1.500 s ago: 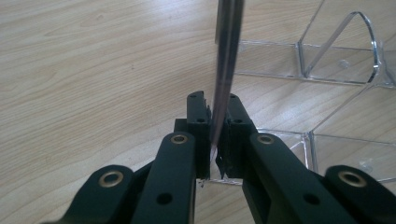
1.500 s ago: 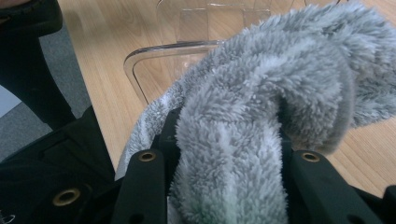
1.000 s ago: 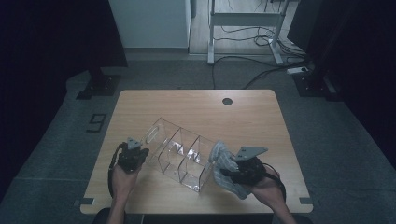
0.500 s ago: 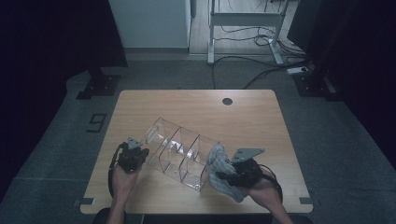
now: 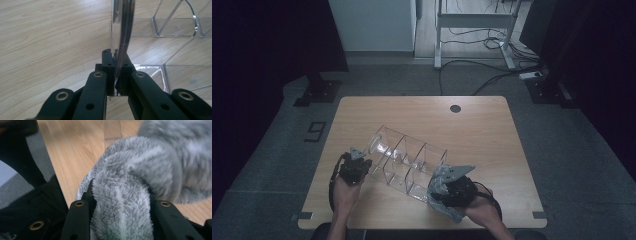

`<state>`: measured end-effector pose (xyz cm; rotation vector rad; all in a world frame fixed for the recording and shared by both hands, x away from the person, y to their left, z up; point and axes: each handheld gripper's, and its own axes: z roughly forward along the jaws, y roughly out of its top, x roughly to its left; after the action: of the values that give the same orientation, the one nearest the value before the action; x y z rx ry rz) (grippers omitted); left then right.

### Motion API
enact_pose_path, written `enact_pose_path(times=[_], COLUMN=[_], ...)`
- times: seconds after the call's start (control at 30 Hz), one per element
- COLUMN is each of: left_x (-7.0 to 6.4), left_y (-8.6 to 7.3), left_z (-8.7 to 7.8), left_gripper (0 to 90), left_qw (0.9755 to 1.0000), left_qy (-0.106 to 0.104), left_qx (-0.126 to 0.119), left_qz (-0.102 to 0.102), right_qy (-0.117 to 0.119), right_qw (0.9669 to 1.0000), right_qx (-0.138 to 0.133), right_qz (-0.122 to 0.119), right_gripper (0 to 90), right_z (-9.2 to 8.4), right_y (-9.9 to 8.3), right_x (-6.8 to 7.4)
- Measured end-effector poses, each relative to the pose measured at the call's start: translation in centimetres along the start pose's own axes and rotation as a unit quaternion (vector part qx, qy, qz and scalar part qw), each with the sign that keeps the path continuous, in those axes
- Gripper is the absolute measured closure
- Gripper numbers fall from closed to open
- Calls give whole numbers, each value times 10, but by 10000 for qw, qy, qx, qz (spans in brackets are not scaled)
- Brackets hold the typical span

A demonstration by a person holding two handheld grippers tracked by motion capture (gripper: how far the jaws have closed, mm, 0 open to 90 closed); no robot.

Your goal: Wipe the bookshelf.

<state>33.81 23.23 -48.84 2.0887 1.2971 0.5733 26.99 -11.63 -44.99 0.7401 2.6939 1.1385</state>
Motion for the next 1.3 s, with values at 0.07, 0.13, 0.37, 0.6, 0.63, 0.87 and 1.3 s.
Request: enact_pose_path(times=[0.07, 0.13, 0.37, 0.6, 0.63, 0.87, 1.3], left_x=[3, 3, 7, 8, 8, 9, 8], left_y=[-1, -1, -2, -2, -2, -2, -2], left_z=[0, 0, 0, 0, 0, 0, 0], left_gripper=[871, 871, 873, 874, 874, 873, 871], left_qw=[9999, 9999, 9994, 9990, 9990, 9989, 9989], left_qy=[-96, -124, -267, -308, -308, -332, -317], left_qx=[-31, -32, -58, -45, -45, -54, -59], left_qz=[1, 90, 194, 312, 312, 333, 352], right_qy=[5, 34, 93, -4, -27, -245, -578], right_qw=[10000, 9999, 9992, 9991, 9990, 9978, 9940], right_qx=[86, 124, 389, 352, 351, 265, 187], right_qz=[-45, -8, 93, 240, 266, 548, 914], right_gripper=[622, 622, 619, 618, 618, 617, 616], right_z=[5, 8, 25, 24, 24, 25, 28], right_y=[-1, -4, -16, -16, -16, -17, -15], right_x=[0, -2, -11, -20, -22, -41, -74])
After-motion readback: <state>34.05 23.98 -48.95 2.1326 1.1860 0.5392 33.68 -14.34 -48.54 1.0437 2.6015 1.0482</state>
